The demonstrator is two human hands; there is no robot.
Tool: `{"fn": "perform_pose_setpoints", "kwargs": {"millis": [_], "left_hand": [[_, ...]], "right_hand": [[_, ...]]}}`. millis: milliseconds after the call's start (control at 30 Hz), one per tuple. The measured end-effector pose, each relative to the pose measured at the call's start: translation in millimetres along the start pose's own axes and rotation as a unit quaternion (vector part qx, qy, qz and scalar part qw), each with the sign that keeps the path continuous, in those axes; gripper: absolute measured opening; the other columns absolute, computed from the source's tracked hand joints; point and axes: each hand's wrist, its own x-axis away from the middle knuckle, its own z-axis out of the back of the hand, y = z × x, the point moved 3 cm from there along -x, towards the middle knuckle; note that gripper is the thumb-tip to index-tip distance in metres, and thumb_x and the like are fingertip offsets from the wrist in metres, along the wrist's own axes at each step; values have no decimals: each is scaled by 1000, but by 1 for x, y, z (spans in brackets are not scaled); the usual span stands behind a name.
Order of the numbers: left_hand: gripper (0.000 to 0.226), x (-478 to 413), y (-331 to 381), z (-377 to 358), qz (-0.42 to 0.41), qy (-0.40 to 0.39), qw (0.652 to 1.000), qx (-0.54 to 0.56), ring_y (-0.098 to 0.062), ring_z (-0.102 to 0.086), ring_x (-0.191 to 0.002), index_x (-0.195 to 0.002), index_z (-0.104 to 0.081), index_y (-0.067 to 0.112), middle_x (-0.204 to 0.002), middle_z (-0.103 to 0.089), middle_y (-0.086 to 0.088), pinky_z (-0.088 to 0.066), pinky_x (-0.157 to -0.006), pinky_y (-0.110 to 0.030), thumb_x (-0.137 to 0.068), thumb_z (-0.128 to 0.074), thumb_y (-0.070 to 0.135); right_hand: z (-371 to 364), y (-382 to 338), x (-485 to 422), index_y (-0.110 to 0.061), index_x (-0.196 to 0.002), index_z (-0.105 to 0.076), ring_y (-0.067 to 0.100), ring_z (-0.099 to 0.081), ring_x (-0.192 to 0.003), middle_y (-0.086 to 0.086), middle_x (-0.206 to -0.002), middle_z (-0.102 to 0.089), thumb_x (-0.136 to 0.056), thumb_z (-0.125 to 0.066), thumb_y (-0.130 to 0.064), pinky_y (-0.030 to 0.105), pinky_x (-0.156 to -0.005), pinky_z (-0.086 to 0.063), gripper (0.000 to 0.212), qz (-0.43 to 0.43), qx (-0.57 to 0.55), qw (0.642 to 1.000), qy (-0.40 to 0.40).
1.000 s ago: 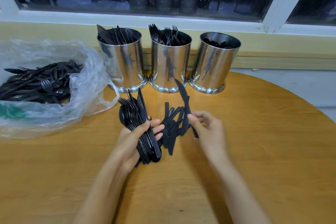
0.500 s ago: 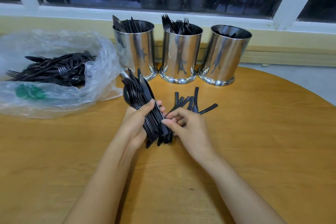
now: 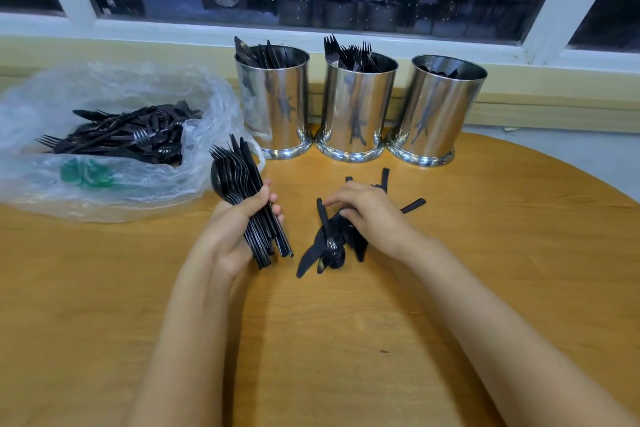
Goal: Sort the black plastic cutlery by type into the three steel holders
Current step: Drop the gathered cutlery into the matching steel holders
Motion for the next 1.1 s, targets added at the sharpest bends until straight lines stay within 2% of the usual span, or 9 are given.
{"fn": "perform_pose_setpoints", "kwargs": {"millis": [167,367,533,633,733,833,933,1000,1100], "left_hand": [[18,1,-2,-2,9,2,1000,24,-13,-60,-66,-112,-62,10,-77,-60,-1,-56,-59,-28,-94,-58,9],[21,1,0,-3,19,-2,997,69,-13,-60,-65,-111,-62,9,-75,-61,-1,-57,-59,-27,-90,-59,8],[13,0,-1,0,24,26,992,117,-13,-62,-64,-105,-64,9,-74,-64,-2,-57,-57,-28,-94,-58,7],[12,0,-2,-1,27,36,991,125,-14,-62,-65,-104,-64,9,-73,-64,-2,-58,-59,-28,-95,-57,7],[12,2,-5,-5,34,40,991,124,-14,-63,-65,-105,-64,9,-73,-64,-2,-58,-59,-28,-95,-57,6],[13,3,-10,-10,34,38,991,122,-15,-64,-66,-106,-64,9,-74,-65,-3,-59,-62,-29,-94,-59,9],[14,3,-14,-15,30,33,993,109,-15,-65,-71,-104,-64,8,-79,-66,-3,-58,-68,-31,-93,-60,14],[15,3,-17,-17,26,29,994,104,-16,-66,-74,-101,-65,7,-82,-67,-4,-56,-74,-34,-93,-60,19],[24,3,-17,-21,24,8,997,71,-19,-68,-81,-96,-65,5,-87,-68,-8,-54,-78,-36,-91,-60,28]], "right_hand": [[-6,-7,-24,-25,-127,-63,18,-44,-113,-5,-130,-54,-94,-52,0,30,-76,-40,43,99,179,974,-98],[5,-10,-25,-16,-102,-70,18,-48,-96,-3,-99,-64,-93,-57,-14,35,-73,-47,16,181,251,948,-80],[23,9,-15,-19,-94,-60,17,-54,-82,-6,-83,-58,-98,-52,-19,29,-74,-44,9,141,241,960,-7],[27,14,-3,-21,-109,-58,5,-50,-80,-12,-89,-53,-103,-41,-23,19,-67,-38,18,32,117,992,29],[18,2,2,-19,-122,-62,-4,-51,-93,-11,-99,-57,-104,-37,-23,8,-79,-37,31,-58,-99,989,91],[8,-13,5,-24,-119,-64,-4,-55,-95,-17,-100,-63,-104,-39,-21,10,-85,-39,29,-145,-262,946,127],[1,-28,9,-26,-107,-68,0,-56,-70,-15,-77,-64,-100,-50,-13,14,-68,-47,23,-200,-422,869,161],[-4,-40,11,-23,-97,-69,4,-58,-68,-6,-77,-68,-95,-59,-12,15,-64,-48,16,-210,-452,851,163],[-12,-53,10,-21,-84,-70,5,-65,-69,-2,-75,-73,-88,-69,-16,20,-70,-51,7,-209,-394,879,169]]}}
